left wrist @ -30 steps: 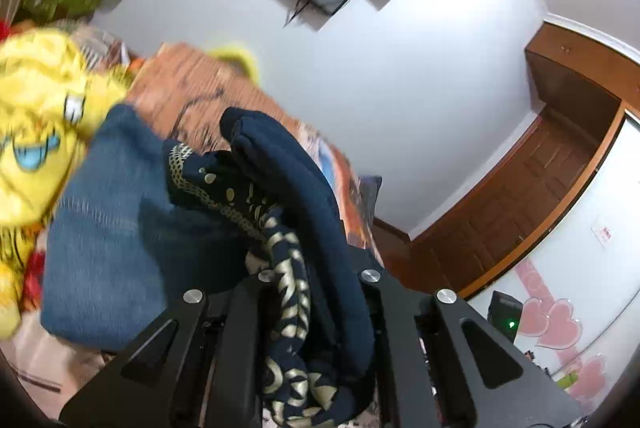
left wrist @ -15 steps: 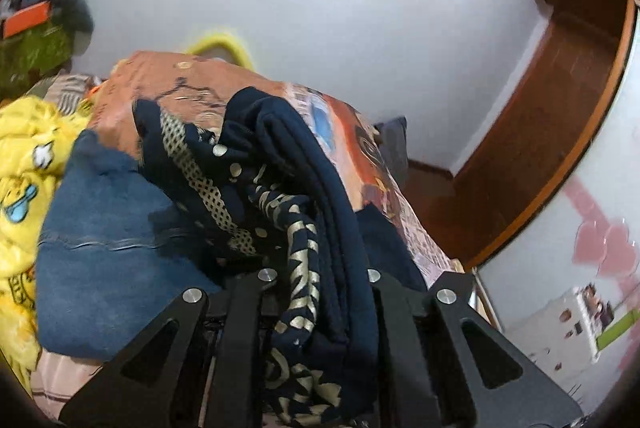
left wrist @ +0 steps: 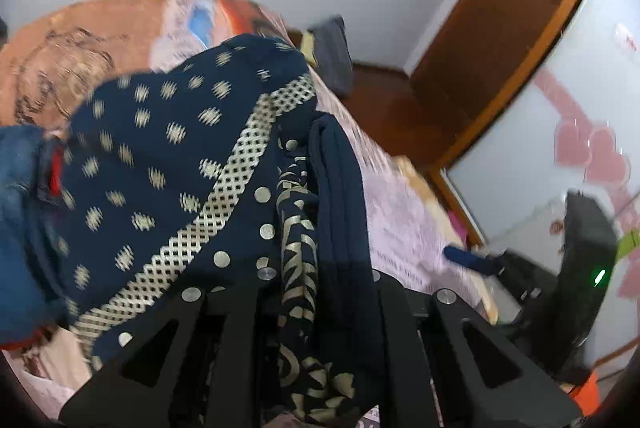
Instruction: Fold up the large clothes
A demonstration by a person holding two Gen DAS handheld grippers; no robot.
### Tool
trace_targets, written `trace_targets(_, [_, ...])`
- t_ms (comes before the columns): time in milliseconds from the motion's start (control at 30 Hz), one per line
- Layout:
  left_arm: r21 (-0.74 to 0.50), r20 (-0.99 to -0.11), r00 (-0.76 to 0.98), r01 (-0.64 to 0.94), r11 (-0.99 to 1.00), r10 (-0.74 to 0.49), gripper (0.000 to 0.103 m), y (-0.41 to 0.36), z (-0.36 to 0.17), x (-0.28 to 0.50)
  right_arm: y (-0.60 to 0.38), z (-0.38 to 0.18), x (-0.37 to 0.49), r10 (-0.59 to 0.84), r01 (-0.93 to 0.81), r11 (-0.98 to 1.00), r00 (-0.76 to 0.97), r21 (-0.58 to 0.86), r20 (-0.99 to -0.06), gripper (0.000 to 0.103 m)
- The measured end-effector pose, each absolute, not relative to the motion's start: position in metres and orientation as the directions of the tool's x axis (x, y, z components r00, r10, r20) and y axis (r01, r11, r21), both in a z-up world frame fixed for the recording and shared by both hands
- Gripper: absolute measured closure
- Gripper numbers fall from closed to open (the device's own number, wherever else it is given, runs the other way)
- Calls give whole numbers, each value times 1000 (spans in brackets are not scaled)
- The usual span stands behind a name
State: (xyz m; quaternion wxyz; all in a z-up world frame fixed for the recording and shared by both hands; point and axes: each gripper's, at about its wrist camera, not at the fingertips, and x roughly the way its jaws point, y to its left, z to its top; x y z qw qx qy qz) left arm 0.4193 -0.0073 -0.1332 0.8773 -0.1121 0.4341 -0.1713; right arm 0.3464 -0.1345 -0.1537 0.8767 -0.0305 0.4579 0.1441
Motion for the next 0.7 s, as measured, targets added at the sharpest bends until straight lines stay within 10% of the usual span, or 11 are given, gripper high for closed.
trace_targets(167, [-367, -775, 474, 201, 908, -418, 94, -16, -168, 425, -155, -157, 340, 220, -238, 966, 541, 103, -812, 26])
trace_targets(433, [-259, -795, 465, 321, 911, -390, 50, -36, -153, 399, -159, -134, 319, 215, -246, 966, 584, 81, -783, 26])
trace_targets(700, [-229, -738, 565, 303, 925, -368, 40, 1, -94, 355, -151, -99, 302, 251, -301, 952, 651, 59, -716, 26])
